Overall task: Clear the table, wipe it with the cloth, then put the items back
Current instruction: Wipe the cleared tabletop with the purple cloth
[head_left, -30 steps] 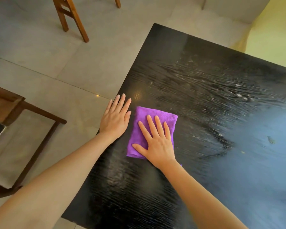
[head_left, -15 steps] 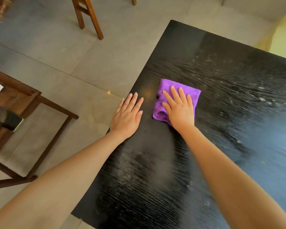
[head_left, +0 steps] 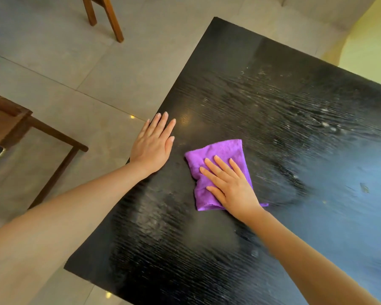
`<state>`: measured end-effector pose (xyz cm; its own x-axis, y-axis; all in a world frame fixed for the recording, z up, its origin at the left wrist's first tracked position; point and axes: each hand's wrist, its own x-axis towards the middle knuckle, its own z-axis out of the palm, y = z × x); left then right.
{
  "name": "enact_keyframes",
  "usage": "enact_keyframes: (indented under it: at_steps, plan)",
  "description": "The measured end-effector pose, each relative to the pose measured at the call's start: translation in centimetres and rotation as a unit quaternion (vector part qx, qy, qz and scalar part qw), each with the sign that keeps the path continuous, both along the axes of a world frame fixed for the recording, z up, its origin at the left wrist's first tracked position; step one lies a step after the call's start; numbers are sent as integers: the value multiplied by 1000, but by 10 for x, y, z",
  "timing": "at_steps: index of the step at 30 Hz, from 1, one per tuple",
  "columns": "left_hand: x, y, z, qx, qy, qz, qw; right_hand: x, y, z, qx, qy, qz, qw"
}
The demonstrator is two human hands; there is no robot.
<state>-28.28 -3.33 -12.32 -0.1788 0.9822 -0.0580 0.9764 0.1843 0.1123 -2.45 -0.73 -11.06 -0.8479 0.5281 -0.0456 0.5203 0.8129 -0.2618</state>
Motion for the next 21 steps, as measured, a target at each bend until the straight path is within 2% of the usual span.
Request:
enact_keyframes:
  at_steps: [6,11,15,21]
  plan:
    - [1,0,4,-1,2,5,1000,-20,56,-10,55,-17,-25,998]
    - [0,0,1,-5,9,3,1000,-50,107,-5,-19,2,-106,994]
    - [1,0,4,-3,3,-2,1000,-69,155,-5,-12,4,-123,992]
    - [2,-1,3,-3,5,-2,1000,-113,192,-2,-3,28,-253,967]
